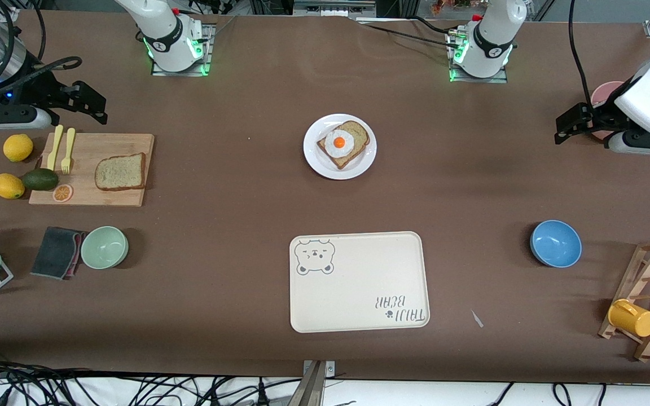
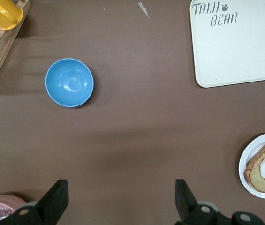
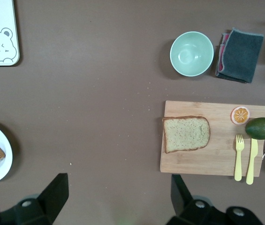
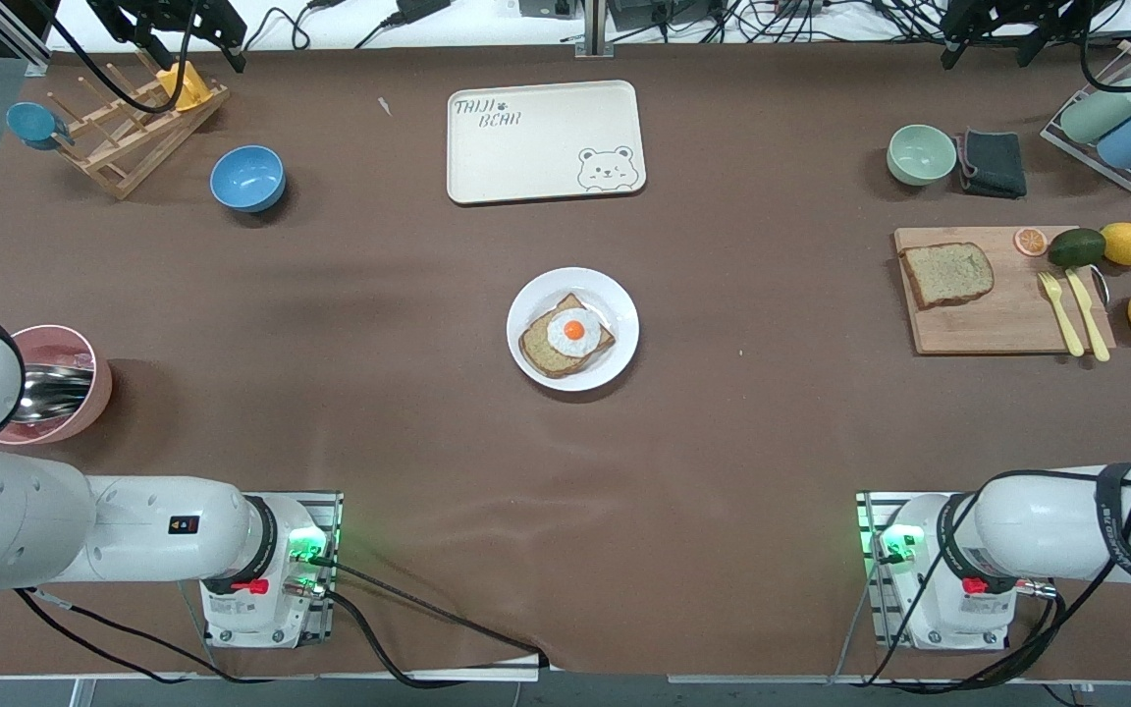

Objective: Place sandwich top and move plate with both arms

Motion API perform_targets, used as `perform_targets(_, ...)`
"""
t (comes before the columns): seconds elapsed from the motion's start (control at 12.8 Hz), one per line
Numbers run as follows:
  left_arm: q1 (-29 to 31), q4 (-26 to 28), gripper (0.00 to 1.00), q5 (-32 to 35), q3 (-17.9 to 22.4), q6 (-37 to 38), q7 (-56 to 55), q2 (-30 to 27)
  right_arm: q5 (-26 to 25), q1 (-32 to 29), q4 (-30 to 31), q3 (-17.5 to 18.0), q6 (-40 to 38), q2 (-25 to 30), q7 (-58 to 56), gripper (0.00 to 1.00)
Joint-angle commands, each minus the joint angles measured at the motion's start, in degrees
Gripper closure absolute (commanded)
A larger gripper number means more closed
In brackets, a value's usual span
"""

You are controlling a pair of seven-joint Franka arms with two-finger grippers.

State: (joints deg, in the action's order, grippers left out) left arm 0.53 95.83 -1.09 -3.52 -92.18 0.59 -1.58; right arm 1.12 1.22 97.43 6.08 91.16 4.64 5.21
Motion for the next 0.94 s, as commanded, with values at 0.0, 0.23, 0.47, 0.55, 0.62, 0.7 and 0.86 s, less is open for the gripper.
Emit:
perform_targets(0.0,0.52,-0.29,0.00,0.82,-0.70,0.06,0.29,0.18,0.38,-1.05,1.62,0.60,0.16,1.69,-1.17,0.09)
perform_targets(0.23,0.43,-0.38,0.00,1.17,-0.70,0.07,-0.06,0.18,0.47,-1.05,1.71,0.60,0.16,1.78,-1.16,0.02)
perform_targets(0.47,0.43,-0.38,0.00,1.09,-0.70,0.15,-0.06,0.18,0.55,-1.05,1.97,0.60,-0.37,1.78,-0.99,0.01)
perform_targets(0.55,0.35,-0.38,0.00,1.09,-0.70,0.15,-0.06,0.18,0.55,-1.14,1.97,0.43,-0.98,1.78,-1.08,0.01)
perform_targets(0.62,0.43,-0.38,0.00,1.00,-0.70,0.15,-0.06,0.18,0.55,-1.31,1.80,0.34,-1.25,1.69,-0.99,0.01)
perform_targets(0.7,0.43,-0.38,0.00,1.00,-0.70,0.15,0.02,0.18,0.55,-1.31,1.80,0.34,-1.25,1.69,-0.99,0.01)
perform_targets(0.86,0.26,-0.38,0.00,1.00,-0.78,0.15,-0.06,0.18,0.38,-1.31,1.88,0.43,-1.34,1.78,-0.81,0.01)
